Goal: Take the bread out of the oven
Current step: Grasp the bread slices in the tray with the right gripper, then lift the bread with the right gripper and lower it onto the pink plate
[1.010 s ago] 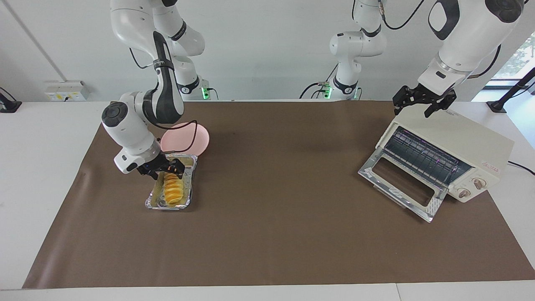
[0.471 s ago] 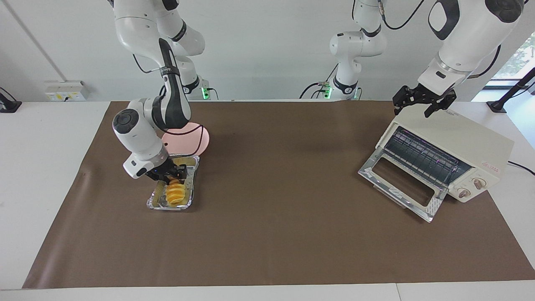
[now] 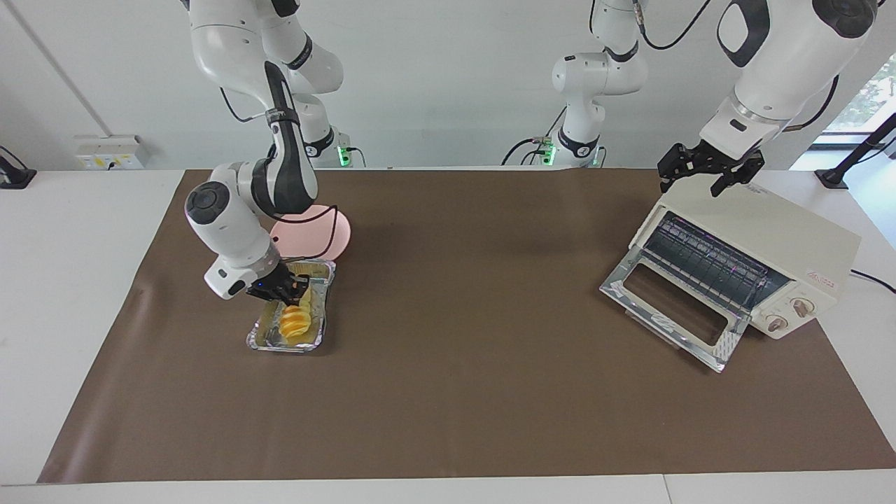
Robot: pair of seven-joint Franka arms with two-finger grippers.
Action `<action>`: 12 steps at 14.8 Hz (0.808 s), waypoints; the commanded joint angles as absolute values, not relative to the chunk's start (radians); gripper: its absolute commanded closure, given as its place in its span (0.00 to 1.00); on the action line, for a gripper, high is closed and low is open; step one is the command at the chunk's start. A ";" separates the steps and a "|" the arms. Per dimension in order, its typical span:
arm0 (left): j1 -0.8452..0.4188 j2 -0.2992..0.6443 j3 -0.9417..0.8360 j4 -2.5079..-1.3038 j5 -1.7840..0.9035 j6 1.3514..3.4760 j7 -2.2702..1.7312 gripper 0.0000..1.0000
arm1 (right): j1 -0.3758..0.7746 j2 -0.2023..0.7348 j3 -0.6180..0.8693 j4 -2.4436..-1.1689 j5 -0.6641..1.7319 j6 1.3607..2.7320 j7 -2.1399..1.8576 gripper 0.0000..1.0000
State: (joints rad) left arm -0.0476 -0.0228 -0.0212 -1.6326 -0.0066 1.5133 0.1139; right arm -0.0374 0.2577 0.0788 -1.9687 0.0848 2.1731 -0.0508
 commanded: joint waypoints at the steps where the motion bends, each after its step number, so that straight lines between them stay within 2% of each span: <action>1: -0.037 -0.037 -0.026 -1.637 -0.021 1.516 0.114 0.00 | -0.052 0.201 0.083 -1.911 0.043 2.048 -0.077 1.00; 7: -0.037 -0.035 -0.026 -1.637 -0.021 1.516 0.114 0.00 | -0.064 0.002 0.083 -1.946 0.041 1.791 -0.057 1.00; 10: -0.037 -0.037 -0.026 -1.637 -0.021 1.516 0.114 0.00 | -0.048 -0.128 0.090 -2.083 0.043 1.782 0.006 1.00; 12: -0.037 -0.037 -0.026 -1.637 -0.021 1.516 0.114 0.00 | 0.004 -0.191 0.092 -2.184 0.051 1.805 0.060 1.00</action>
